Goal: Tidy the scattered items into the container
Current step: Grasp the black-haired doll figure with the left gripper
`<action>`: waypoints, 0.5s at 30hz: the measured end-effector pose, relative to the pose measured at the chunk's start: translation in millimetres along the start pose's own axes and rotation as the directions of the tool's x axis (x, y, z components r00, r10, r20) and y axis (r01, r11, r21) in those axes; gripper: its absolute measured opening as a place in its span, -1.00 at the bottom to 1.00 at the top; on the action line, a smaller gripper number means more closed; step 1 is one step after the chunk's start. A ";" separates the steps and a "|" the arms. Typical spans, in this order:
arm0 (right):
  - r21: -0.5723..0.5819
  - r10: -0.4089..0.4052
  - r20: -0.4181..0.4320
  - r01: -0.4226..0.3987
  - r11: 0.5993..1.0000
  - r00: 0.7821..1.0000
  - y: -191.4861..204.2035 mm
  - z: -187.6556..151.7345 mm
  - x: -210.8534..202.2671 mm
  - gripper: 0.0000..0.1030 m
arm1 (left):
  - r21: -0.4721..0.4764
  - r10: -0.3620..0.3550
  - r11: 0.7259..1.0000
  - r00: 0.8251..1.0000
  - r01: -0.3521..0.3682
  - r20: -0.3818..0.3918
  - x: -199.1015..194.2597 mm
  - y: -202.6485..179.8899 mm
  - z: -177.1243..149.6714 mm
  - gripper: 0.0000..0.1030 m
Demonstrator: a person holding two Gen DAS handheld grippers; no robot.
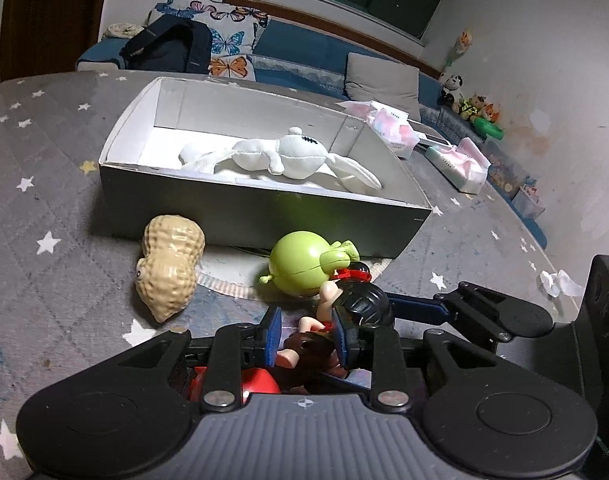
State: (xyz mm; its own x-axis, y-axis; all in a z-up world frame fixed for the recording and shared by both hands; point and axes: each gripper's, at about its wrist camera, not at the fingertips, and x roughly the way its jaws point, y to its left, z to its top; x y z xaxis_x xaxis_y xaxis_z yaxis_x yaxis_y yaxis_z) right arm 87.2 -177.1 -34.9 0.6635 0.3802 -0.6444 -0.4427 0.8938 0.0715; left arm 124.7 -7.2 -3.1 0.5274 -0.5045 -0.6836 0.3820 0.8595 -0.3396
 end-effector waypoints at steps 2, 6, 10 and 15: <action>0.002 0.000 0.000 0.000 1.000 1.000 0.2 -0.2 0.1 0.65 | -0.008 -0.011 1.000 1.000 0.010 -0.004 1.0 1.2 0.2 -0.40; -0.003 0.004 -0.003 -0.004 1.000 1.000 -0.5 -0.2 -0.9 0.64 | -0.034 -0.042 0.999 0.999 0.041 -0.023 3.5 4.0 -0.3 -0.35; -0.005 0.006 -0.003 -0.006 1.000 1.000 -0.4 -0.4 -2.0 0.64 | -0.028 -0.049 0.998 0.998 0.048 -0.029 3.5 2.6 -1.1 -0.34; -0.010 0.008 0.000 -0.008 1.000 1.000 -2.4 -4.0 -6.3 0.64 | -0.014 -0.068 0.998 0.997 0.067 -0.045 5.3 1.0 -2.0 -0.32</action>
State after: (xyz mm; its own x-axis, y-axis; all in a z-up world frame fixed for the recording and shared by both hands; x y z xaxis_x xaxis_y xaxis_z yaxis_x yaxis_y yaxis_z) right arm 81.7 -182.6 -34.0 0.6599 0.3878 -0.6435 -0.4542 0.8882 0.0695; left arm 126.4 -8.8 -8.3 0.4657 -0.5571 -0.6876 0.4055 0.8249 -0.3938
